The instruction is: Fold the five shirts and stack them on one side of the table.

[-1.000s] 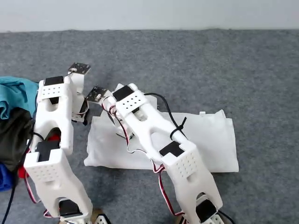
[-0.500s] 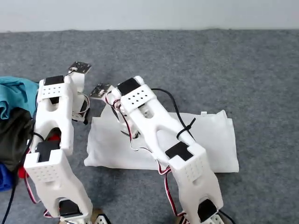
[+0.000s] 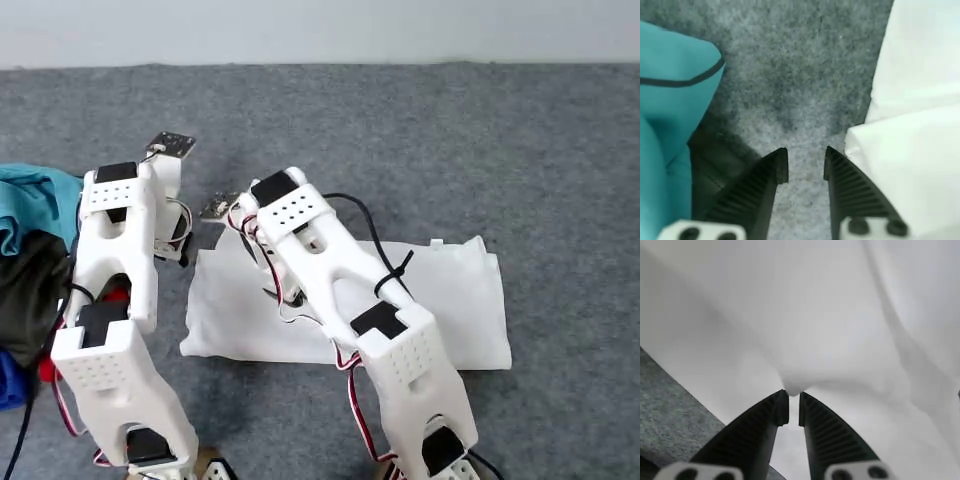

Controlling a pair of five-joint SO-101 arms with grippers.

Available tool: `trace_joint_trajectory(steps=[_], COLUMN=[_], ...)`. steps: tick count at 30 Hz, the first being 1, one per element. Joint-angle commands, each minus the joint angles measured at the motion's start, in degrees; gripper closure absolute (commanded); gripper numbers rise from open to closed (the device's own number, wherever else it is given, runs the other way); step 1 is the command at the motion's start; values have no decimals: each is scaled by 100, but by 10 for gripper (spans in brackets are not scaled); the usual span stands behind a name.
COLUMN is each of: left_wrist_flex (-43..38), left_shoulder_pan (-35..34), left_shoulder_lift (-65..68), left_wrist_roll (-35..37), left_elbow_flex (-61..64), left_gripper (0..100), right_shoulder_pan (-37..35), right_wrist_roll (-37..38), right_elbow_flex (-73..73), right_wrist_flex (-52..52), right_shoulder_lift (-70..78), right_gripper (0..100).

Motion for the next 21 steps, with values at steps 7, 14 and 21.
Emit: trace_joint_trajectory(steps=[7,14,21], left_wrist_flex=[-62,-62,-53], left_shoulder_pan=[18,18,264], left_shoulder_lift=[-255,-281,-273], left_wrist_roll=[35,53,62], left_elbow_flex=[-75,-75,-75], left_gripper=[874,874,874], right_shoulder_pan=[-48,224,901], right_wrist_roll=[-62,-70,-563], right_elbow_flex=[-62,-105,-536], right_wrist_flex=[57,-207,-1332], right_shoulder_lift=[-769,-541,-479], right_gripper=[952,951,925])
